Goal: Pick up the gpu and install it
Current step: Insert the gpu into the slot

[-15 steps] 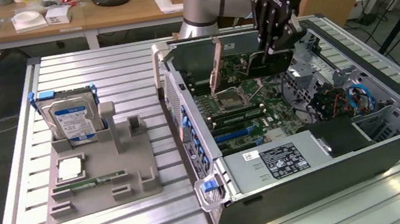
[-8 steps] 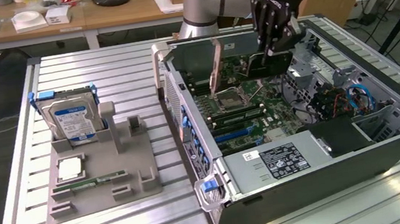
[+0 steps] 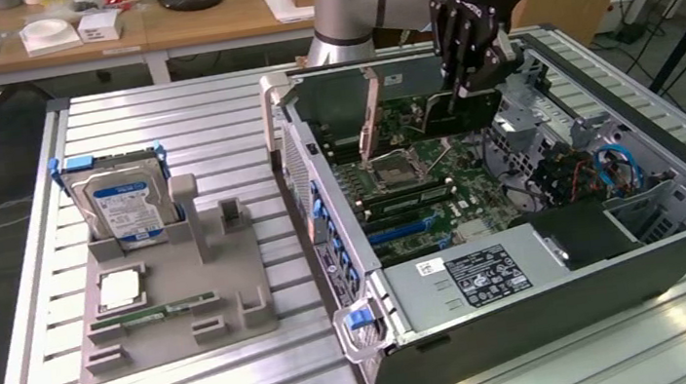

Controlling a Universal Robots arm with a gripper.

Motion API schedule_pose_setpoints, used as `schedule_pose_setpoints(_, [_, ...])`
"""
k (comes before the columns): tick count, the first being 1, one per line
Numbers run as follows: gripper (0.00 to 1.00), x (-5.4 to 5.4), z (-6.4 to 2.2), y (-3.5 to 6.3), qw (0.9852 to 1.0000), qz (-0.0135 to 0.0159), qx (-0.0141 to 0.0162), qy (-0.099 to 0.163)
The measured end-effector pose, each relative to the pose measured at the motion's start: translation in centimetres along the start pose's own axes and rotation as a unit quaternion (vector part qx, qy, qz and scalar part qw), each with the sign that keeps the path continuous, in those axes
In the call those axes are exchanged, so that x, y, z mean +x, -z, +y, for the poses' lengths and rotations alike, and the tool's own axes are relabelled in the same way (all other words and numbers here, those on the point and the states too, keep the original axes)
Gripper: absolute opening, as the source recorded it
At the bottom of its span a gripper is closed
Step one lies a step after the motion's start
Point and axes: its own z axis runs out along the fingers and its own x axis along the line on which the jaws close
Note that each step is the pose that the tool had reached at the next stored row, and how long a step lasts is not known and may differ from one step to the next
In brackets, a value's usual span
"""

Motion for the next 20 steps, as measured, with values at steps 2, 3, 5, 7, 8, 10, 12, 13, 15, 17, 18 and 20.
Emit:
schedule_pose_setpoints(2, [0.26, 0.0, 0.00, 0.00, 1.0000, 0.0000, 0.0000, 0.000])
schedule_pose_setpoints(3, [0.26, 0.0, 0.00, 0.00, 1.0000, 0.0000, 0.0000, 0.000])
schedule_pose_setpoints(5, [0.26, 0.0, 0.00, 0.00, 1.0000, 0.0000, 0.0000, 0.000])
schedule_pose_setpoints(7, [0.26, 0.0, 0.00, 0.00, 1.0000, 0.0000, 0.0000, 0.000])
schedule_pose_setpoints(8, [0.26, 0.0, 0.00, 0.00, 1.0000, 0.0000, 0.0000, 0.000])
schedule_pose_setpoints(10, [0.26, 0.0, 0.02, -0.05, 1.0000, -0.0001, 0.0004, 0.000])
schedule_pose_setpoints(12, [0.26, 0.0, 0.04, -0.36, 1.0000, -0.0001, 0.0010, 0.000])
schedule_pose_setpoints(13, [0.26, 0.0, 0.09, -0.53, 1.0000, 0.0000, 0.0013, 0.000])
schedule_pose_setpoints(15, [0.26, 0.0, 0.30, -0.91, 1.0000, -0.0001, 0.0017, 0.000])
schedule_pose_setpoints(17, [0.26, 0.0, 0.60, -1.26, 1.0000, -0.0001, 0.0018, -0.001])
schedule_pose_setpoints(18, [0.26, 0.1, 0.73, -1.44, 1.0000, -0.0001, 0.0018, -0.002])
schedule_pose_setpoints(20, [0.26, 0.1, 0.96, -1.80, 1.0000, 0.0000, 0.0018, -0.003])
